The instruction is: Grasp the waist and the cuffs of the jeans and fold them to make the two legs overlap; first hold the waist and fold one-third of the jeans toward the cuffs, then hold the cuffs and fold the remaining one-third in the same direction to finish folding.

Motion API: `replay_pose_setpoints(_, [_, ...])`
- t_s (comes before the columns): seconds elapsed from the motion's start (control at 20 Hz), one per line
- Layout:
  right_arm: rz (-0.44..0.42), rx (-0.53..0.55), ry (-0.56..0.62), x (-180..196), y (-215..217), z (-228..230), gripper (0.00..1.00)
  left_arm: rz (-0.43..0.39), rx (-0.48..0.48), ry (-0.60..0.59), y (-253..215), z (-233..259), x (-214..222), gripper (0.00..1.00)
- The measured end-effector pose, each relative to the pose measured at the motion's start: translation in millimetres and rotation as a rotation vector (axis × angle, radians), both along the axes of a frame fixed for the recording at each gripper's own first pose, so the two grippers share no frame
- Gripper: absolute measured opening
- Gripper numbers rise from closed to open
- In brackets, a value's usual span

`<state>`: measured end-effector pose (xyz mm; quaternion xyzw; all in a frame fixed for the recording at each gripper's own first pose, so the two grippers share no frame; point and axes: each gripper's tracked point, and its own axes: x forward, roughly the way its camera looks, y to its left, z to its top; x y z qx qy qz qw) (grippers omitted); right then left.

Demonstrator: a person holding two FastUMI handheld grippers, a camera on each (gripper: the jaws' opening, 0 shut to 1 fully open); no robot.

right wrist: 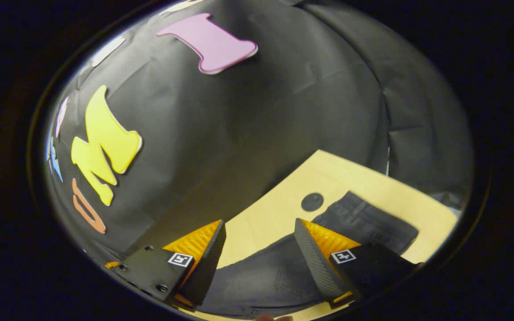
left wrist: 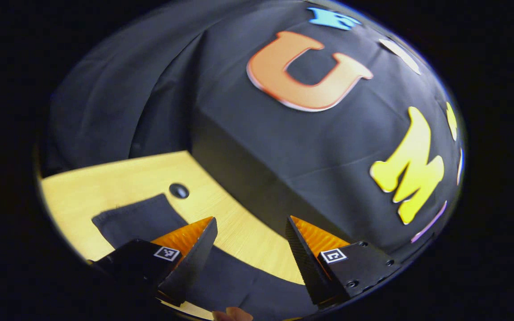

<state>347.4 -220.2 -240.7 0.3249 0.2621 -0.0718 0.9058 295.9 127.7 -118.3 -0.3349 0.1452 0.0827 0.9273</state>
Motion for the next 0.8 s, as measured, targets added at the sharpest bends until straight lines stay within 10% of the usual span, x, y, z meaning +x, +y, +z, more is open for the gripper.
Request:
replay_pose_setpoints(0.45, [-0.156, -0.061, 0.166, -85.2, -84.1, -52.4, 0.96, -0.096, 0.548, -0.235, -31.2, 125.2, -55.0, 1.00])
replay_pose_setpoints(0.8, [-0.315, 0.154, 0.250, -110.3, -100.8, -121.2, 0.96, -0.166, 0.605, -0.251, -62.6, 143.7, -101.1, 0.98])
